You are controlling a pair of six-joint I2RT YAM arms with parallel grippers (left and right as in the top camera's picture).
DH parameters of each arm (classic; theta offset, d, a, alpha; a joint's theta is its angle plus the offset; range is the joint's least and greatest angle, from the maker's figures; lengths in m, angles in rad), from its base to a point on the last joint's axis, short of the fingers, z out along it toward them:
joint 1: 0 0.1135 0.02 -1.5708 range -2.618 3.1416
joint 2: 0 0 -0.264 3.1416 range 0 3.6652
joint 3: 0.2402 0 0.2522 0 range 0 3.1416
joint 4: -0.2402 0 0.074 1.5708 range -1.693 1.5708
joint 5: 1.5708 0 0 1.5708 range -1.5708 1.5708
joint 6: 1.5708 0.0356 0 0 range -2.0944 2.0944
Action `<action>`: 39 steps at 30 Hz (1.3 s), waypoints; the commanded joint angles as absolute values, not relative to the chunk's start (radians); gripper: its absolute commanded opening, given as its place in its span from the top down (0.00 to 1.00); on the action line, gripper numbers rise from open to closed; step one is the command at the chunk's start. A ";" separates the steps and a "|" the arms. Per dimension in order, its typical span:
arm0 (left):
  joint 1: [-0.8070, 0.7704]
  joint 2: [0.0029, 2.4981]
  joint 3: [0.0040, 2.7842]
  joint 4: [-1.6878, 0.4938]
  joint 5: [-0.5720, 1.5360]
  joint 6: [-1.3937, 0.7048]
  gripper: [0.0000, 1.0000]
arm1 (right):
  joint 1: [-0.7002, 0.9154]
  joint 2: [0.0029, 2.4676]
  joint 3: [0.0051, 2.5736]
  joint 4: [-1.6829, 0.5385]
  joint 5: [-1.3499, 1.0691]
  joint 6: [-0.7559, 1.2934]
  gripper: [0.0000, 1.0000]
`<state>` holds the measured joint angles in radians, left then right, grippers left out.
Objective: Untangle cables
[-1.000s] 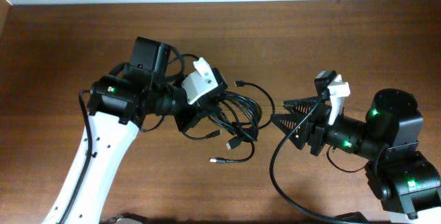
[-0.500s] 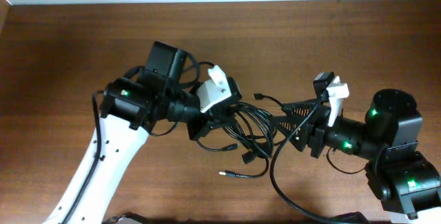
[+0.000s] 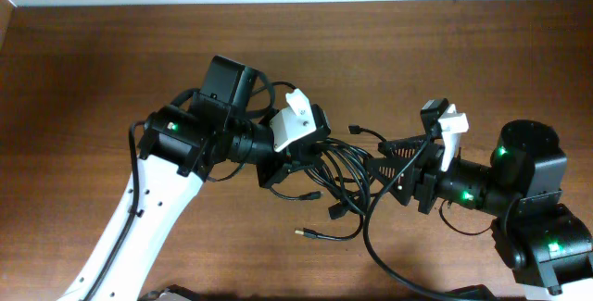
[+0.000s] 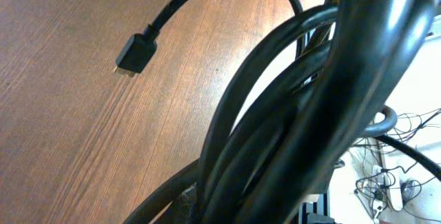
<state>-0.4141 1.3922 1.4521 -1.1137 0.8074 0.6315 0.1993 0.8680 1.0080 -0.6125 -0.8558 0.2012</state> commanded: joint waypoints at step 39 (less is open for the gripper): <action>-0.563 1.391 1.460 -1.160 0.728 0.628 1.00 | 0.202 0.865 1.029 -0.445 -0.718 0.187 0.95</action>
<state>-0.5430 1.3968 1.4517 -1.1286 0.8097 0.6270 0.2001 0.8677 1.0153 -0.4698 -0.7822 0.1825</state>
